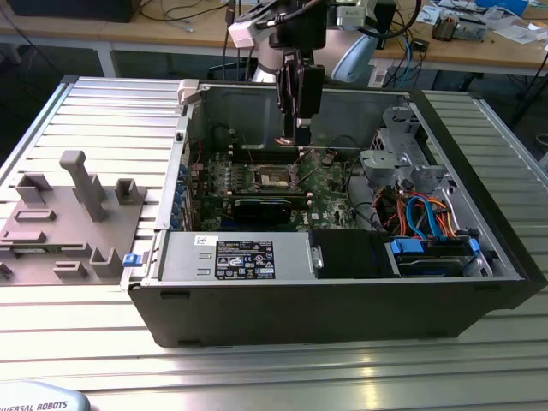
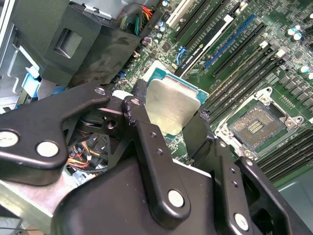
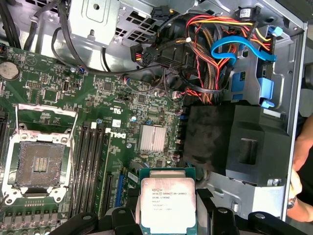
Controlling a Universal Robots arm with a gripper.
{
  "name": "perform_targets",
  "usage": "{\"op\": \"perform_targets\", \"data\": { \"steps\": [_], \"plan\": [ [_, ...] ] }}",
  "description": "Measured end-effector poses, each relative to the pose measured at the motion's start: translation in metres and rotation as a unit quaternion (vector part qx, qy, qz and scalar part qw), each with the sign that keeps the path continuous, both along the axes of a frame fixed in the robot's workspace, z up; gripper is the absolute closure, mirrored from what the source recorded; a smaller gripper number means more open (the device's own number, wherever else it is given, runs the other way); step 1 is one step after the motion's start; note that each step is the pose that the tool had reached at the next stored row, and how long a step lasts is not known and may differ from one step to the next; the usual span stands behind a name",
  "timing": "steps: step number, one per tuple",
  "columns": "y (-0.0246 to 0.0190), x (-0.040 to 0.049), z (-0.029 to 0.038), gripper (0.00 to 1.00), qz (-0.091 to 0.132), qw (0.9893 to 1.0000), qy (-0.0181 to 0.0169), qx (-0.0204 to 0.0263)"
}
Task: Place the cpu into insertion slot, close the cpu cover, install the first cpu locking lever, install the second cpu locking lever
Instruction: 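Place the cpu into insertion slot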
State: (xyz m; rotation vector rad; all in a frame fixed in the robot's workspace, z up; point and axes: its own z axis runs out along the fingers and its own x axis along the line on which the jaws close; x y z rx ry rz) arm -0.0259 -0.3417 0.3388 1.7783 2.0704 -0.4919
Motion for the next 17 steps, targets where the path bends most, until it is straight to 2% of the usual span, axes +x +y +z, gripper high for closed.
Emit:
{"op": "perform_targets", "data": {
  "steps": [17],
  "plan": [
    [0.0,0.0,-0.0039,0.46,0.0,1.0,0.0,-0.001]
  ]
}}
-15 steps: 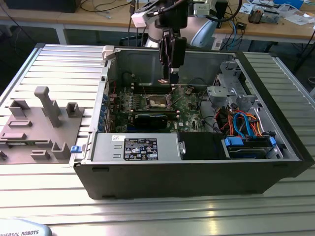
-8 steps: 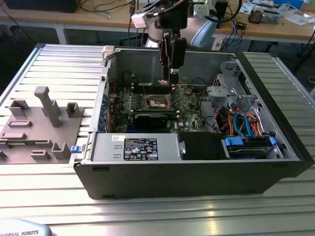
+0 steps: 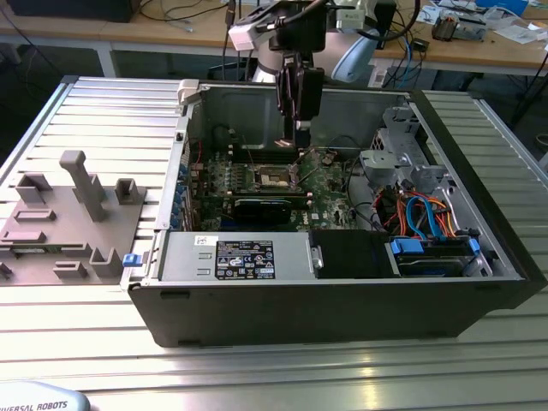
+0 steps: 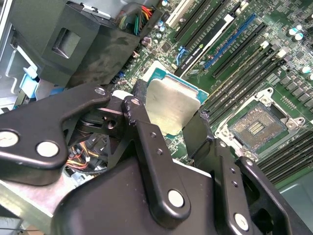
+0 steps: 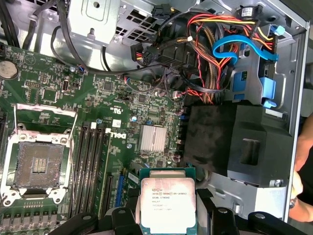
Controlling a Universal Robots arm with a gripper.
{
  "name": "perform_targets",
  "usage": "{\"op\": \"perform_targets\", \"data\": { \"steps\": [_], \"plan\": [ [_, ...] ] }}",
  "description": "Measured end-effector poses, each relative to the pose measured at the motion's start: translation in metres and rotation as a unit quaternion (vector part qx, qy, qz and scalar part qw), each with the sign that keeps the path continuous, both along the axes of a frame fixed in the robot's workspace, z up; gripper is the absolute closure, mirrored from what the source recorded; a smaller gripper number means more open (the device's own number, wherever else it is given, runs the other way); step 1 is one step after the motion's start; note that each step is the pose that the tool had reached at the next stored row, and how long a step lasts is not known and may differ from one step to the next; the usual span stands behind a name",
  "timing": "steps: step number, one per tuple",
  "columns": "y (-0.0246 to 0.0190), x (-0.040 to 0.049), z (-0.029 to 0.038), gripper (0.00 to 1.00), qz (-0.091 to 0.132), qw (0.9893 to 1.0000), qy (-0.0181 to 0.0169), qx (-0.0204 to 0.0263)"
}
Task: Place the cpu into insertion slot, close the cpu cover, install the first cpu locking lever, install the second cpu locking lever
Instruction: 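Place the cpu into insertion slot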
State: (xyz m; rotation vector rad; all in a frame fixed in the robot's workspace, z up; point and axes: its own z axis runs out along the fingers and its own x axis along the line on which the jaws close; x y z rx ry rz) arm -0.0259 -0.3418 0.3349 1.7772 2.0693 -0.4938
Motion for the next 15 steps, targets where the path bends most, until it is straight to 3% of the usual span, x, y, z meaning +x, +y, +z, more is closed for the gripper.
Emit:
{"op": "perform_targets", "data": {
  "steps": [5,7,15],
  "plan": [
    [0.0,0.0,-0.0014,0.46,0.0,1.0,0.0,-0.0001],
    [0.0,0.0,-0.0072,0.46,0.0,1.0,0.0,-0.0017],
    [0.0,0.0,-0.0078,0.46,0.0,1.0,0.0,-0.0038]
  ]
}}
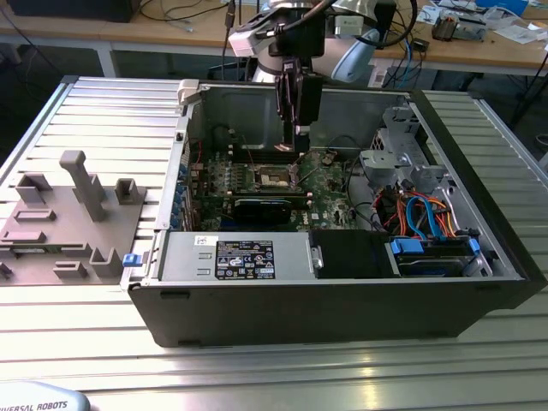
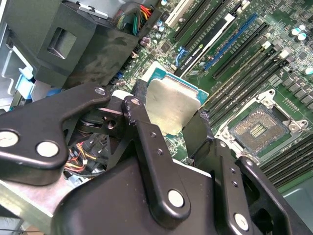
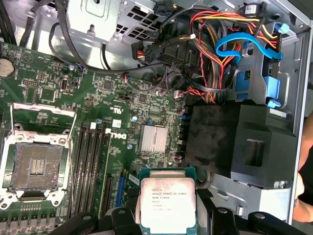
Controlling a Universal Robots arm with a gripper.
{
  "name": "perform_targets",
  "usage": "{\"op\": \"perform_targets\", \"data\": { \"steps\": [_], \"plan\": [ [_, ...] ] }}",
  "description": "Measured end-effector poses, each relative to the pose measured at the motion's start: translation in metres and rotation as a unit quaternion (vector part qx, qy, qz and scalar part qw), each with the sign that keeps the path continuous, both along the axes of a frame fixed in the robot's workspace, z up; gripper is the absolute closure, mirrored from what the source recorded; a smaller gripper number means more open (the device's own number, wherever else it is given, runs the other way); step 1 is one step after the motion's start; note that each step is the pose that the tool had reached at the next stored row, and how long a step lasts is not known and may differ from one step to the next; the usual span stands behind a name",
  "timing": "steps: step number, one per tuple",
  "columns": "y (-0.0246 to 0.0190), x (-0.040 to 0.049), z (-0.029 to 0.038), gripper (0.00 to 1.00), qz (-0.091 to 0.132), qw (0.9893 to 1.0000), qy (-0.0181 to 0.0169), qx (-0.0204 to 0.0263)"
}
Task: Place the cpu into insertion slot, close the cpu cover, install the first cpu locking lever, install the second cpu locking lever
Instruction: 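Place the cpu into insertion slot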
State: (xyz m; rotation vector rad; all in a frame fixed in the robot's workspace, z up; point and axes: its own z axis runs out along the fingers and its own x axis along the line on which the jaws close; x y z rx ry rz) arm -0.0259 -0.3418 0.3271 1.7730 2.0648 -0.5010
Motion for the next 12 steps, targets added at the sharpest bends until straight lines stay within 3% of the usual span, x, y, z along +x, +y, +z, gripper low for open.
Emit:
{"op": "perform_targets", "data": {
  "steps": [10,12],
  "plan": [
    [0.0,0.0,-0.0006,0.46,0.0,1.0,0.0,-0.0021],
    [0.0,0.0005,-0.0021,0.46,0.0,1.0,0.0,-0.0095]
  ]
}}
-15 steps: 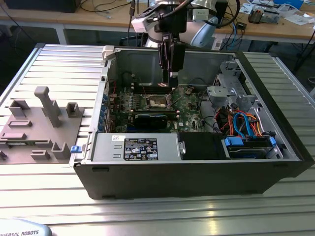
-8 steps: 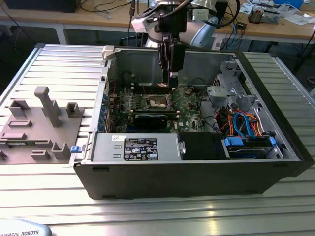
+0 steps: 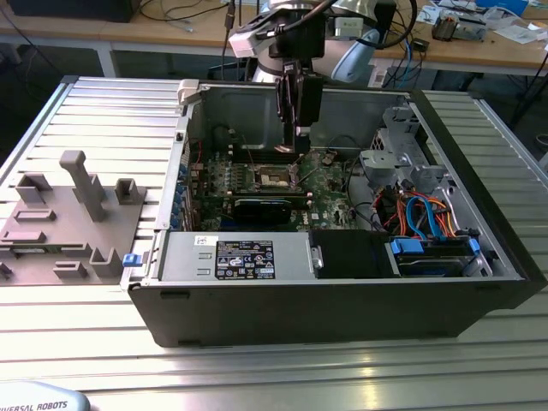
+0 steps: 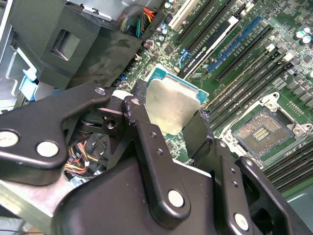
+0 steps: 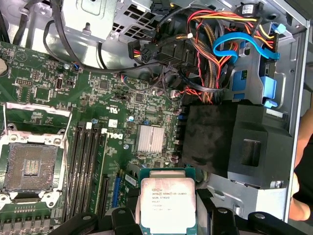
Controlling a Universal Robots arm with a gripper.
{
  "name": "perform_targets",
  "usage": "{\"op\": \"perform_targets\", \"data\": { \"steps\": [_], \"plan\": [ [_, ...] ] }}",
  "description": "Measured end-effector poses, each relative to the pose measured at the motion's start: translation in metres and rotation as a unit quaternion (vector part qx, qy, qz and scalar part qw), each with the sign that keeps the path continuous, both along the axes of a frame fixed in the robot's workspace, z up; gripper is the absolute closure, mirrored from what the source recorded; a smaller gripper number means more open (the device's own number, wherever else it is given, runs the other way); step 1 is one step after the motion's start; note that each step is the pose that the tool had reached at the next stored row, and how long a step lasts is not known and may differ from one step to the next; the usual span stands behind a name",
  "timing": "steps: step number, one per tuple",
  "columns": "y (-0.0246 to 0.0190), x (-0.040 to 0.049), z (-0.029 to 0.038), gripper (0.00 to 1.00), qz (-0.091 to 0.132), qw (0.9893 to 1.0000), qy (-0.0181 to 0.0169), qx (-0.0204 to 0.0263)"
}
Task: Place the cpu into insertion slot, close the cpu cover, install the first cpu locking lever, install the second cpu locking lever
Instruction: 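Place the cpu into insertion slot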
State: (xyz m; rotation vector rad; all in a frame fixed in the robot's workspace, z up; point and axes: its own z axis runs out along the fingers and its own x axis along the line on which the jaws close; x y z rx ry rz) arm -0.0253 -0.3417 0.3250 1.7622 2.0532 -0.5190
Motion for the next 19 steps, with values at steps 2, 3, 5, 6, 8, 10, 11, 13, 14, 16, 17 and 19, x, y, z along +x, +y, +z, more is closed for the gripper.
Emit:
{"op": "perform_targets", "data": {
  "steps": [2,3,5,6,8,10,11,13,14,16,17,19],
  "plan": [
    [0.0,0.0,0.0,0.46,0.0,1.0,0.0,-0.0001],
    [-0.0001,0.0,-0.0002,0.46,0.0,1.0,0.0,-0.0003],
    [-0.0001,0.0001,-0.0003,0.46,0.0,1.0,0.0,-0.0017],
    [-0.0001,0.0,-0.0004,0.46,0.0,1.0,0.0,-0.0021],
    [-0.0001,0.0001,-0.0005,0.46,0.0,1.0,0.0,-0.0025],
    [-0.0001,0.0001,-0.004,0.46,0.0,1.0,0.0001,-0.0061],
    [-0.0001,0.0001,-0.004,0.46,0.0,1.0,0.0001,-0.0061],
    [-0.0001,0.0001,-0.0041,0.46,0.0,1.0,0.0001,-0.0061],
    [-0.0001,0.0001,-0.0041,0.46,0.0,1.0,0.0001,-0.0061],
    [-0.0001,0.0001,-0.0042,0.46,0.0,1.0,0.0001,-0.0061],
    [-0.0001,0.0001,-0.0042,0.46,0.0,1.0,0.0001,-0.0061],
    [-0.0001,0.0001,-0.0042,0.46,0.0,1.0,0.0001,-0.0061]
  ]
}}
